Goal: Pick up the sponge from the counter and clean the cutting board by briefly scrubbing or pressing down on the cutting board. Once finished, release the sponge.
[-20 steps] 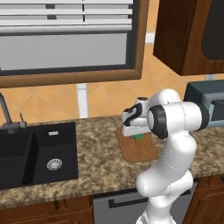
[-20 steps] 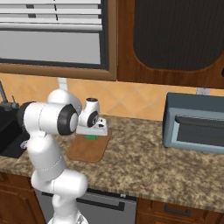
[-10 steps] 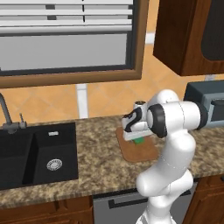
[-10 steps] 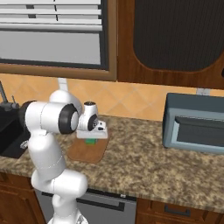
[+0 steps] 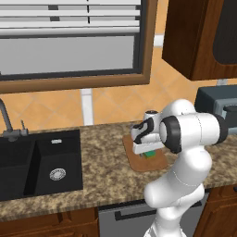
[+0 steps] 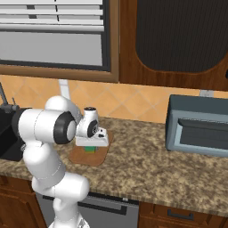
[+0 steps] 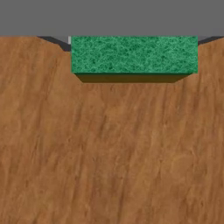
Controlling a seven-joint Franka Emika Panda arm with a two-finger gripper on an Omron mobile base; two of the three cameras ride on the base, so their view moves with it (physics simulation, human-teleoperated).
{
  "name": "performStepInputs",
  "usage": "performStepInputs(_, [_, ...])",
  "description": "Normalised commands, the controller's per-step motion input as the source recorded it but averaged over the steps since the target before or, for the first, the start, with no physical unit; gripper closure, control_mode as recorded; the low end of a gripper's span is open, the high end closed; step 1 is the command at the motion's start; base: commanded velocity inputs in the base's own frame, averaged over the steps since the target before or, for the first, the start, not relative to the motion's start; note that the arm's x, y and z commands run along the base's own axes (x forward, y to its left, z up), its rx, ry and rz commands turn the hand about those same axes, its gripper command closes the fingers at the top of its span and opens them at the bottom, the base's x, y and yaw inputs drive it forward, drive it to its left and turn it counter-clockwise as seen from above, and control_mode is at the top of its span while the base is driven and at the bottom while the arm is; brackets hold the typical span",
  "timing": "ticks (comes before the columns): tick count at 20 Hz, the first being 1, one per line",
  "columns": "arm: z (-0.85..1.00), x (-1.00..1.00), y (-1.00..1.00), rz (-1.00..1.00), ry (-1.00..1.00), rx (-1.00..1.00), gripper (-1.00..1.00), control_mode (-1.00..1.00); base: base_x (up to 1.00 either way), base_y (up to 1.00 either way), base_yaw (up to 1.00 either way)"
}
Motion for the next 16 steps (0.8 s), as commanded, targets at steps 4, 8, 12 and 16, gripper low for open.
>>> performStepInputs(4, [-1.00,0.00,0.33,0.06,0.08,-0.05,1.00,-1.00,0.00,0.00,0.00])
performStepInputs(8, [-1.00,-0.32,0.32,0.19,-0.01,0.02,1.00,-1.00,0.00,0.00,0.00])
performStepInputs(12, [-0.27,-0.95,-0.06,0.08,0.00,0.25,1.00,-1.00,0.00,0.00,0.00])
performStepInputs(16, [-0.88,-1.00,0.00,0.00,-0.02,0.02,1.00,-1.00,0.00,0.00,0.00])
